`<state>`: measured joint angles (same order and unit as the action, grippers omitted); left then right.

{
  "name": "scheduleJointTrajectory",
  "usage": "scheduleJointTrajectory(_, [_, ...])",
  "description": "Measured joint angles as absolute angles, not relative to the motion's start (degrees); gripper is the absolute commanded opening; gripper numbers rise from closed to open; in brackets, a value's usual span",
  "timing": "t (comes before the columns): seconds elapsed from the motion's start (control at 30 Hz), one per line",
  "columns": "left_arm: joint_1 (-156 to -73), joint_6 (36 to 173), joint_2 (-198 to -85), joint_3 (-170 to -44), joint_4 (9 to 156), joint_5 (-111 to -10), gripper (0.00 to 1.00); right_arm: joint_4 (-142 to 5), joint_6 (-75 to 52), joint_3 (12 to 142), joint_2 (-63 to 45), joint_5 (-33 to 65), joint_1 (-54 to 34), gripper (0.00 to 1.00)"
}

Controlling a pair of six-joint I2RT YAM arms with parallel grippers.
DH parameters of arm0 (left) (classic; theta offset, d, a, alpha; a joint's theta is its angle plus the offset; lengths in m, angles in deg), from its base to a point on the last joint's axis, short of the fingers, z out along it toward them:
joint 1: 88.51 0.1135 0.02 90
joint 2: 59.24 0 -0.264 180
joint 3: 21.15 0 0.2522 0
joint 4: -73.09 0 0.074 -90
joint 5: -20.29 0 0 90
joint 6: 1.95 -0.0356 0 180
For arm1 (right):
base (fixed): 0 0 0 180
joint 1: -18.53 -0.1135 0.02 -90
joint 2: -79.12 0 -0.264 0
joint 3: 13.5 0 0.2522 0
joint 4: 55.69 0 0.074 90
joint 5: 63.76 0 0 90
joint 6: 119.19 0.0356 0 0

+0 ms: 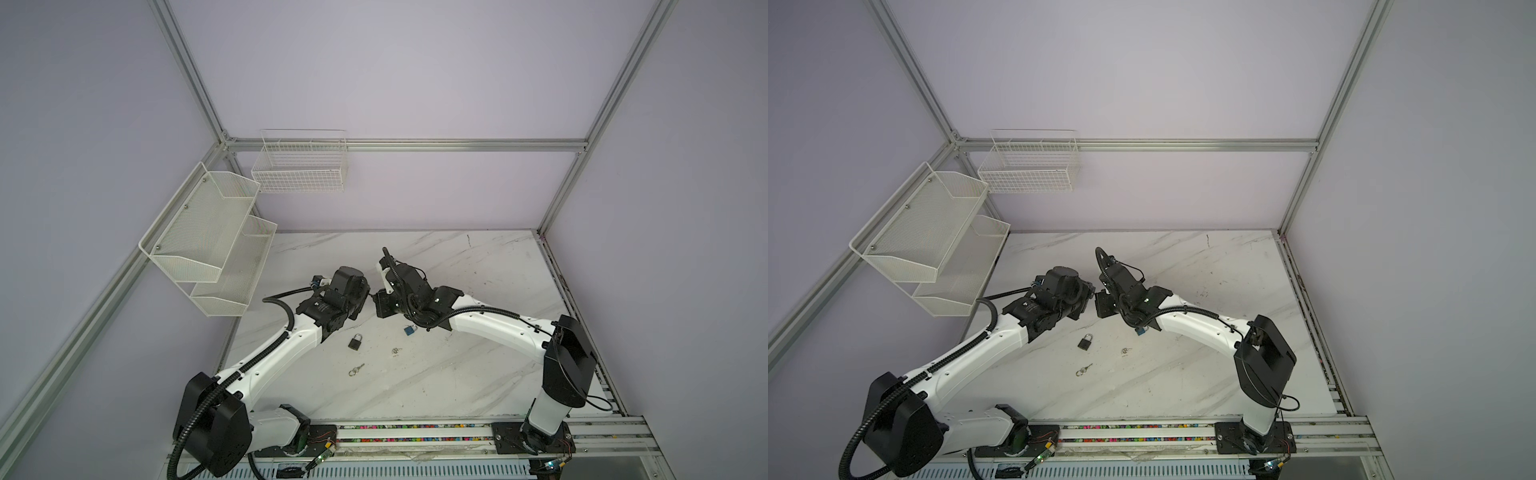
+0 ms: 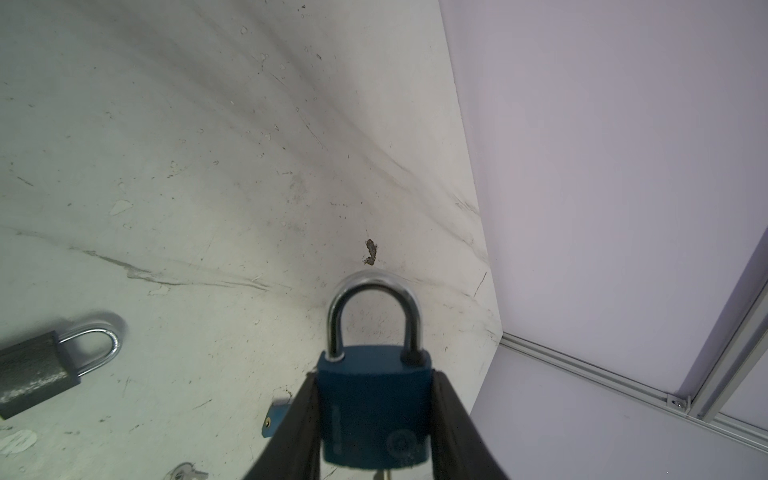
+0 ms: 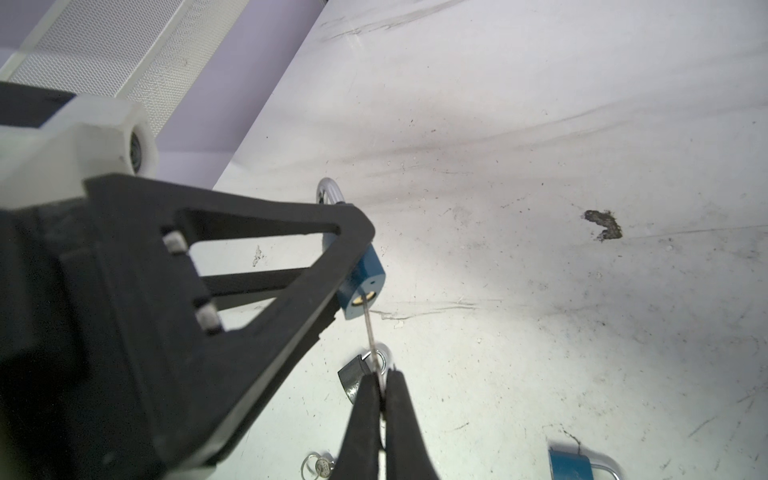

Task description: Unlock with the key

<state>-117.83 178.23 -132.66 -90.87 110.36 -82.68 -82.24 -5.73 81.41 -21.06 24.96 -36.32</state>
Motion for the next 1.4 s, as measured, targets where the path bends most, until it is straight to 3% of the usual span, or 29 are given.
scheduleJointTrajectory(1.4, [-116.26, 182.66, -130.52, -90.87, 110.33, -82.66, 0.04, -81.68, -2.49, 83.61, -22.48, 25.37, -36.61, 0.00])
